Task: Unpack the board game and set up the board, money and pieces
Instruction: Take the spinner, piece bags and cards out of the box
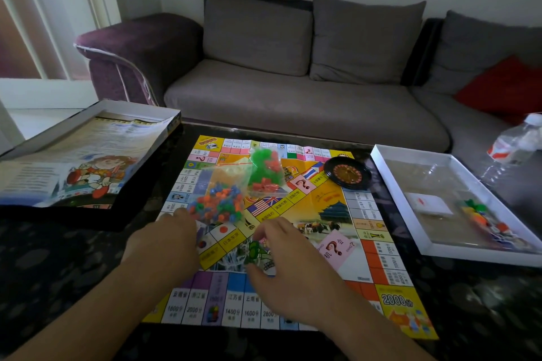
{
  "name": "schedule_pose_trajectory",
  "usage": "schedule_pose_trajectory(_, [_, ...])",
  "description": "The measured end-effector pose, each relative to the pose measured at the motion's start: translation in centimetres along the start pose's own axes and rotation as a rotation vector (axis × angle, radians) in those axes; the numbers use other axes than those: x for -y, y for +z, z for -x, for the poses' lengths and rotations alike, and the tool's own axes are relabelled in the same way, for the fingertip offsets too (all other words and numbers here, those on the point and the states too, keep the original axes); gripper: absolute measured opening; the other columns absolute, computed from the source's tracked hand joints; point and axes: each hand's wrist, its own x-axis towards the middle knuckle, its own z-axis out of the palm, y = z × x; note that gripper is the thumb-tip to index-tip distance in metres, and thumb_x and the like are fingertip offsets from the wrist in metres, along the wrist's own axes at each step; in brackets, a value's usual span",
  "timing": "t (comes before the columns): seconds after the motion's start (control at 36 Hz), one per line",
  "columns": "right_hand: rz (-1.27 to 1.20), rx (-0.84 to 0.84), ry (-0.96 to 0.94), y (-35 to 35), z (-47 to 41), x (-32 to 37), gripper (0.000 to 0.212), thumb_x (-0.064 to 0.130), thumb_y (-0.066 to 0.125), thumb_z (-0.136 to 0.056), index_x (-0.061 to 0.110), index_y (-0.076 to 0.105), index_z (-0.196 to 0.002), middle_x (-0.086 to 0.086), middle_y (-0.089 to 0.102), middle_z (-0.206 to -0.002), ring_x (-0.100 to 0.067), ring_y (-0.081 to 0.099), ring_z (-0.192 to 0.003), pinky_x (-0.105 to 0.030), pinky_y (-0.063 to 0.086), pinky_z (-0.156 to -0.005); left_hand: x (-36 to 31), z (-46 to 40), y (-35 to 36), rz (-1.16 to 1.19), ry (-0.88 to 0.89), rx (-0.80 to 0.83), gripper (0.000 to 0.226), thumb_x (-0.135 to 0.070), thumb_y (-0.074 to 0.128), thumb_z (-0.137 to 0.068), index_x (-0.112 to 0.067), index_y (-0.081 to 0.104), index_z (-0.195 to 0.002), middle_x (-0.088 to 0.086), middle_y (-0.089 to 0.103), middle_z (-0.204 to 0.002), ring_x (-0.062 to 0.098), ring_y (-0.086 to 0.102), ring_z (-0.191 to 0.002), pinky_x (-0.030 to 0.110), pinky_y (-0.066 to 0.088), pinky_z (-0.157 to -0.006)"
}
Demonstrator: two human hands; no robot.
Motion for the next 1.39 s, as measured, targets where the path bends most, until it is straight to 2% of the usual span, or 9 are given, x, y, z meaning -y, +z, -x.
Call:
schedule_pose_trajectory(0.17, [-0.003,-0.026,0.01,-1.4,0.4,-1.1,0.033,0.039,0.063,-0.101,0.029,0.047,-0.127,0.015,0.042,-0.127,-0.008,0.047,-0.116,-0.032,0.049,-0.095,-2.6,0.0,-1.0,0.106,0.103,-0.109,0.046,-0.05,0.058,-0.097,-0.019,0.039,-0.125,0.006,0.046,-0.128,0.024,0.052,-0.119,0.034,0.053,-0.086])
schedule_pose_trajectory(0.25, [0.006,-0.105,0.07,-3.5,0.9,-3.2,0.027,0.034,0.063,-0.101,0.029,0.048,-0.123,0.013,0.046,-0.124,-0.01,0.048,-0.114,-0.036,0.051,-0.096,-5.8,-0.2,-1.4,0.244,0.261,-0.186,0.044,-0.036,0.064,-0.097,-0.019,0.046,-0.133,0.004,0.048,-0.132,0.024,0.052,-0.117,0.036,0.052,-0.087])
schedule_pose_trajectory(0.36, [-0.014,-0.228,0.223,-7.3,1.4,-6.9,0.027,0.024,0.062,-0.101,0.029,0.053,-0.126,0.011,0.055,-0.127,-0.007,0.054,-0.114,-0.029,0.052,-0.095,-10.4,0.8,-1.3,0.321,0.507,-0.243,0.033,-0.026,0.075,-0.089,-0.022,0.061,-0.119,-0.003,0.059,-0.12,0.02,0.06,-0.104,0.034,0.054,-0.079])
schedule_pose_trajectory(0.5, [-0.008,-0.411,0.443,-13.2,2.8,-13.8,0.017,0.013,0.06,-0.099,0.029,0.056,-0.103,0.011,0.058,-0.101,-0.004,0.054,-0.089,-0.018,0.037,-0.063,-19.0,1.1,-0.6,0.374,0.752,-0.171,0.034,-0.035,0.042,-0.11,-0.029,0.045,-0.143,-0.011,0.039,-0.143,0.012,0.038,-0.13,0.027,0.039,-0.109])
schedule_pose_trajectory(0.61, [0.124,-0.469,0.604,-15.8,3.6,-20.4,0.023,0.019,0.058,-0.087,0.034,0.056,-0.104,0.006,0.06,-0.109,-0.016,0.058,-0.092,-0.034,0.054,-0.078,-27.1,0.8,-0.3,0.42,0.867,-0.144,0.033,-0.024,0.045,-0.108,-0.022,0.053,-0.14,-0.005,0.047,-0.138,0.016,0.044,-0.129,0.033,0.042,-0.109])
schedule_pose_trajectory(0.67, [0.142,-0.47,0.596,-16.3,3.7,-22.9,0.027,0.017,0.062,-0.084,0.032,0.058,-0.106,0.002,0.06,-0.113,-0.022,0.059,-0.101,-0.046,0.055,-0.09,-30.6,0.0,0.4,0.399,0.893,-0.185,0.03,-0.022,0.051,-0.103,-0.021,0.057,-0.132,-0.002,0.05,-0.13,0.017,0.048,-0.121,0.033,0.045,-0.102])
schedule_pose_trajectory(0.81, [0.234,-0.396,0.505,-17.2,3.2,-28.4,0.022,0.021,0.07,-0.088,0.022,0.064,-0.109,0.001,0.061,-0.108,-0.022,0.06,-0.104,-0.037,0.048,-0.085,-37.5,-2.4,1.1,0.322,0.907,-0.188,0.043,-0.031,0.049,-0.099,-0.019,0.052,-0.14,0.0,0.049,-0.14,0.022,0.042,-0.129,0.039,0.038,-0.113])
schedule_pose_trajectory(1.03, [0.367,-0.181,0.418,-18.2,1.7,-31.6,0.057,0.024,0.069,-0.09,0.028,0.054,-0.145,0.004,0.055,-0.142,-0.024,0.049,-0.131,-0.043,0.04,-0.113,-39.6,-2.7,4.4,0.224,0.854,-0.193,0.062,-0.049,0.009,-0.105,-0.026,0.057,-0.137,-0.005,0.054,-0.145,0.016,0.034,-0.142,0.043,0.03,-0.119])
schedule_pose_trajectory(1.39, [0.645,-0.085,0.231,-19.5,1.2,-32.8,0.035,0.025,0.076,-0.086,0.031,0.059,-0.116,0.007,0.064,-0.121,-0.022,0.054,-0.112,-0.044,0.051,-0.092,-39.7,-2.8,4.8,0.201,0.843,-0.166,0.065,-0.05,0.008,-0.105,-0.021,0.051,-0.144,-0.004,0.049,-0.15,0.016,0.026,-0.147,0.048,0.026,-0.121])
